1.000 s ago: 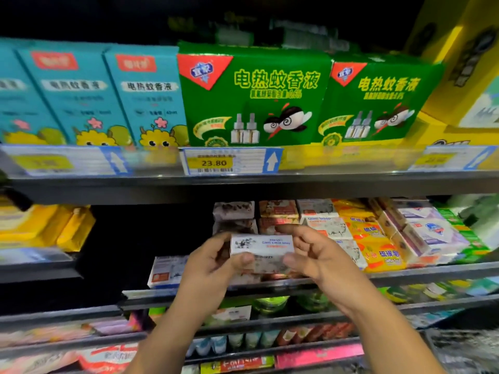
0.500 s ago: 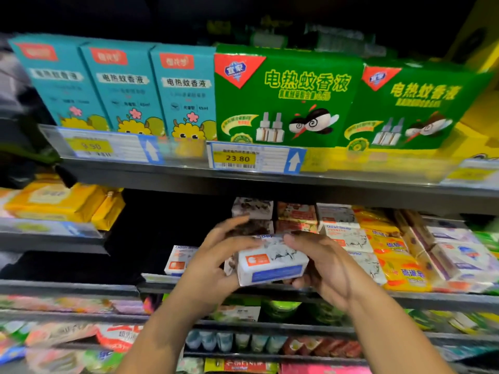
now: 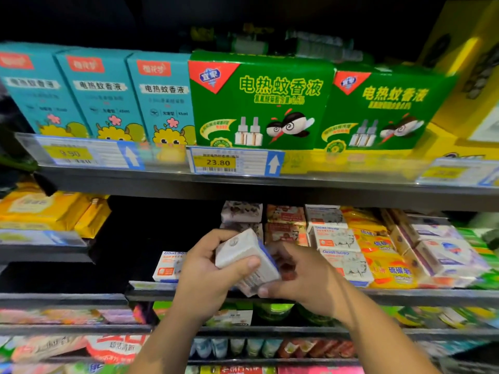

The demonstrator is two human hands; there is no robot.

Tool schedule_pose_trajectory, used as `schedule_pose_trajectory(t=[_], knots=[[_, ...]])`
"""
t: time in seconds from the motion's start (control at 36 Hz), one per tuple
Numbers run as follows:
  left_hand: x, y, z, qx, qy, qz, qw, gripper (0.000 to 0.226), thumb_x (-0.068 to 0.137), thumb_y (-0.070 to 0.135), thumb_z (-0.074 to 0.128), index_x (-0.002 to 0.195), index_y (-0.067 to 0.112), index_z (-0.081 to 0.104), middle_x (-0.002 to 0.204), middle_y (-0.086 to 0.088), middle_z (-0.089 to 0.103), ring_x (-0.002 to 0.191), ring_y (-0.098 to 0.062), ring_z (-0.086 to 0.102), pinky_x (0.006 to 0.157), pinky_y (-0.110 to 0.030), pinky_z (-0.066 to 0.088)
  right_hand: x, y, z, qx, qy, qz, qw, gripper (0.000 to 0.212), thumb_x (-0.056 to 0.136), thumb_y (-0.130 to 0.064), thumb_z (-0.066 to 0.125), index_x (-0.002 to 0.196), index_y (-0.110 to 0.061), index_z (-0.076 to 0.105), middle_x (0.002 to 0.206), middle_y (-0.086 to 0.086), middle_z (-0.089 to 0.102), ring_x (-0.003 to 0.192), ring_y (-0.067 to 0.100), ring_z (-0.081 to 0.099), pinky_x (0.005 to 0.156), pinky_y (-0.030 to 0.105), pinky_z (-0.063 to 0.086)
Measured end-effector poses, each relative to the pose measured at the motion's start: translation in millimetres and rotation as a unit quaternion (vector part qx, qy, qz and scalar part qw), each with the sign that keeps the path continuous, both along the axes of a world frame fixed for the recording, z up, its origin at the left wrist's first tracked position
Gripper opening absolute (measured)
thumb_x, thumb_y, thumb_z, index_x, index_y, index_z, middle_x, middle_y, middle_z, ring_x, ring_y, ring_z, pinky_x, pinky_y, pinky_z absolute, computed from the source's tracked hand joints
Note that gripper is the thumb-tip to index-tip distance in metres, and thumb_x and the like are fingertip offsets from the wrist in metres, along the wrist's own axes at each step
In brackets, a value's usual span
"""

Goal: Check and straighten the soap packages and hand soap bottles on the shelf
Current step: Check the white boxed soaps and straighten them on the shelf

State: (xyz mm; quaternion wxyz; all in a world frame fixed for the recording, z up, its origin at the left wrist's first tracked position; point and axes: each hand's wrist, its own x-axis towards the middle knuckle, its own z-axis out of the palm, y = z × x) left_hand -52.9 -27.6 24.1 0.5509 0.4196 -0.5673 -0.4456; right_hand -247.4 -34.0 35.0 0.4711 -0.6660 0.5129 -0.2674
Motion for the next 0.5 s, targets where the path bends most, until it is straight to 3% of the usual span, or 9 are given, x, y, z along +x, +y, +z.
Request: schedule_pose_trajectory(t=[0.06,0.14,0.25,0.31,0.42,0.5], knots=[[-6,2,7,-0.003,-0.021,-0.016,1.000,0.037,0.064,0.020,0.090,0.092,0.016,0.067,0.083,0.006,0.071,0.073,-0.007,0.068,0.059,-0.019,0.052,5,4,-5,-0.008,-0.003,0.002,1.000,0.048,0.072,-0.012,0.089,0.109,-0.031,0.066,0.102,-0.015,0.074,0.095,0.003,0.070,0.082,0.023,0.055],[-9,4,11,-0.018,-0.095,-0.033,0.995,0.040,0.060,0.031,0.089,0.093,0.026,0.068,0.090,0.012,0.070,0.080,-0.003,0.067,0.063,-0.015,0.051,6,7,-12,-0.002,-0.045,-0.011,0.999,0.054,0.074,0.001,0.084,0.122,-0.014,0.066,0.111,0.001,0.074,0.100,0.013,0.071,0.080,0.027,0.058],[0,2,7,-0.035,-0.130,-0.040,0.990,0.044,0.061,0.035,0.089,0.099,0.029,0.068,0.096,0.014,0.070,0.088,-0.006,0.067,0.069,-0.015,0.051,-8,11,-11,-0.048,-0.015,-0.033,0.998,0.041,0.069,-0.004,0.089,0.103,-0.020,0.070,0.095,-0.006,0.074,0.084,0.001,0.068,0.072,0.018,0.053],[7,2,4,-0.035,-0.138,-0.043,0.989,0.046,0.061,0.036,0.088,0.101,0.031,0.065,0.098,0.019,0.070,0.089,-0.003,0.067,0.071,-0.012,0.050,-14,13,-4,-0.058,-0.057,-0.065,0.995,0.043,0.064,0.002,0.089,0.098,-0.016,0.070,0.093,-0.001,0.072,0.078,-0.001,0.067,0.068,0.013,0.051],[12,3,-6,0.000,-0.156,-0.067,0.985,0.054,0.062,0.030,0.091,0.105,0.032,0.060,0.098,0.016,0.069,0.090,-0.002,0.067,0.071,-0.015,0.052,-21,17,5,-0.120,-0.096,-0.088,0.984,0.050,0.053,-0.025,0.099,0.094,-0.025,0.071,0.096,0.002,0.074,0.087,0.017,0.070,0.073,0.025,0.057],[4,6,-15,0.023,-0.161,-0.100,0.982,0.054,0.065,0.026,0.092,0.104,0.040,0.058,0.094,0.011,0.069,0.079,-0.003,0.068,0.062,-0.015,0.051,-14,21,11,-0.170,-0.105,-0.074,0.977,0.043,0.058,-0.036,0.089,0.096,-0.031,0.071,0.097,-0.006,0.070,0.090,0.013,0.066,0.076,0.028,0.054]])
